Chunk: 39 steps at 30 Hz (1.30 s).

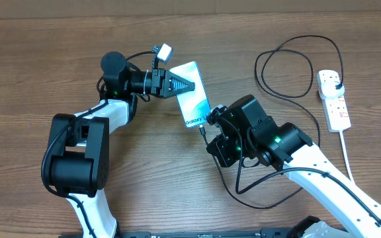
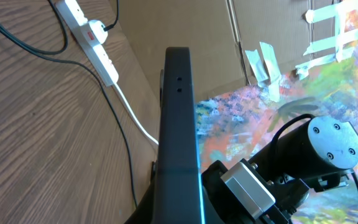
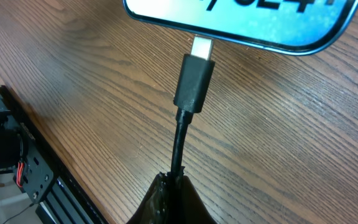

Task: Plug charger to phone and switch on socket
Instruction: 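Push the plug up into the phone's port with the right gripper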

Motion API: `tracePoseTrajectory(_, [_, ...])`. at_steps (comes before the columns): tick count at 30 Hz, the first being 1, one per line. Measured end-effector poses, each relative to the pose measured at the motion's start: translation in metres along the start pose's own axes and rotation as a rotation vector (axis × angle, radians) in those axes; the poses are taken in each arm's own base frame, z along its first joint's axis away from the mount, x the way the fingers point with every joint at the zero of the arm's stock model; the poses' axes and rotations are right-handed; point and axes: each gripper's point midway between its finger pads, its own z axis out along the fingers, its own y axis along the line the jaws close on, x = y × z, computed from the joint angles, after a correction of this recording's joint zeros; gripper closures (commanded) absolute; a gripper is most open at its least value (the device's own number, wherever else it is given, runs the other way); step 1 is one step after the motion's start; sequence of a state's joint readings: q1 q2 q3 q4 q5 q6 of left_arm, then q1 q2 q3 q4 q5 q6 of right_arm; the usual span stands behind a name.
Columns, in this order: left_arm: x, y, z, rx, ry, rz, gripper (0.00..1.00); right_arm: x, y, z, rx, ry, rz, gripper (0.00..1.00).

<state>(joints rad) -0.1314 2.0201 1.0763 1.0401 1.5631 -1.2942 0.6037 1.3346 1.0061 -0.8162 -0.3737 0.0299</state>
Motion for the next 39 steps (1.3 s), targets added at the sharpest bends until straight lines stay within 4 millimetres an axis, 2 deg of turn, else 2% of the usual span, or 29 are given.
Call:
tracePoseTrajectory(8, [0.000,0.000,0.000,0.000,0.000,0.016,0.96,0.004,0.000,0.000,0.001,0.016,0.006,0.96])
tracePoseTrajectory(39, [0.000,0.004,0.000,-0.003,-0.009,-0.031,0.96,-0.009,-0.003,0.000,0.019,-0.037,-0.015,0.96])
